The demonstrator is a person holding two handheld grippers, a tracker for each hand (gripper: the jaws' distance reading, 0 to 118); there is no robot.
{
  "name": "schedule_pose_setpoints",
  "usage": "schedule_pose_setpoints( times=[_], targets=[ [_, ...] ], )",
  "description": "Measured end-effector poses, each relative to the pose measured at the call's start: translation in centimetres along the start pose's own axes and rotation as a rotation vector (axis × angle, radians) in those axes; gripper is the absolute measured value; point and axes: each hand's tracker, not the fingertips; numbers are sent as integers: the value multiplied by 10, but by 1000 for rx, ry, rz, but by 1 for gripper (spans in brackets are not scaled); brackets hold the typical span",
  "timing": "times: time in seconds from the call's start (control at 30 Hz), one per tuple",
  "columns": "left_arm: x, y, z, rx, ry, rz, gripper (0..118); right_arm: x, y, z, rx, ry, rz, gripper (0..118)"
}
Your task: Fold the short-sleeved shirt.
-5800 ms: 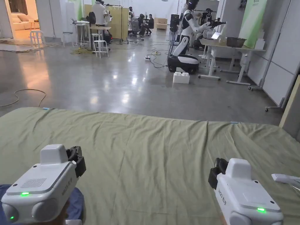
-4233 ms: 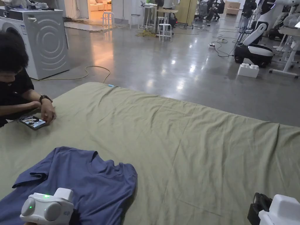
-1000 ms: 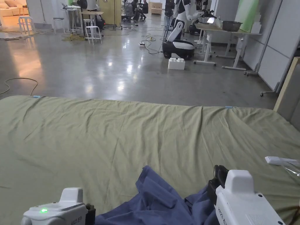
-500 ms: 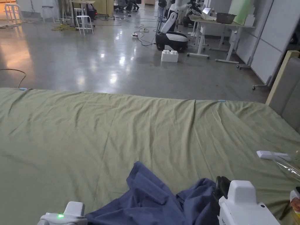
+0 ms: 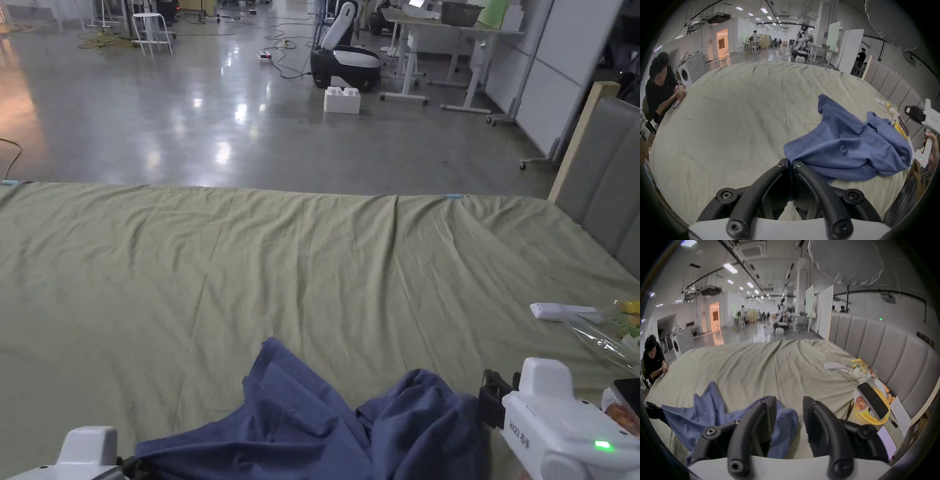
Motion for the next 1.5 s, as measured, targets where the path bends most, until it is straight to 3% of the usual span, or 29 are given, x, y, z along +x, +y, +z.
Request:
schedule_pose_setpoints(
  times=[0.03, 0.1, 0.23, 0.33, 0.37, 0.4, 0.47, 0.5, 0.7, 0.93, 1.13, 1.5],
  targets=[
    [1, 3, 3, 6, 3, 3, 4, 4, -1, -15, -25, -8, -2, 42],
    [0, 4, 5, 8, 12, -5, 4, 7, -4, -45, -115, -11, 26, 67],
    [0, 1, 2, -12, 22, -27, 4, 7, -17, -99, -232, -18, 71, 72],
    [1, -4, -5, -28, 36, -28, 4, 2, -34, -129, -342, 45, 74, 76],
    [1, -6, -6, -35, 37, -27, 4, 0, -39, -135, -376, 55, 82, 73],
    [1, -7, -7, -41, 39, -22, 4, 0, -46, -140, -395, 69, 80, 60],
    [4, -8, -6, -46, 39, -21, 4, 4, -51, -137, -357, 137, 13, 21],
    [4, -8, -6, -47, 39, -20, 4, 5, -51, -135, -334, 144, -17, 9],
    [1, -3, 0, -22, 29, -8, 4, 5, -38, -103, -280, 81, 50, 6],
    [-1, 27, 32, 60, 0, -28, 4, 16, 20, -34, -107, 40, -19, 5],
    [-18, 68, 75, 186, 16, -37, 4, 19, 71, 21, 2, -9, 71, 5],
    [-58, 164, 166, 402, 77, 19, 4, 23, 160, 107, 223, -15, 55, 5]
  ],
)
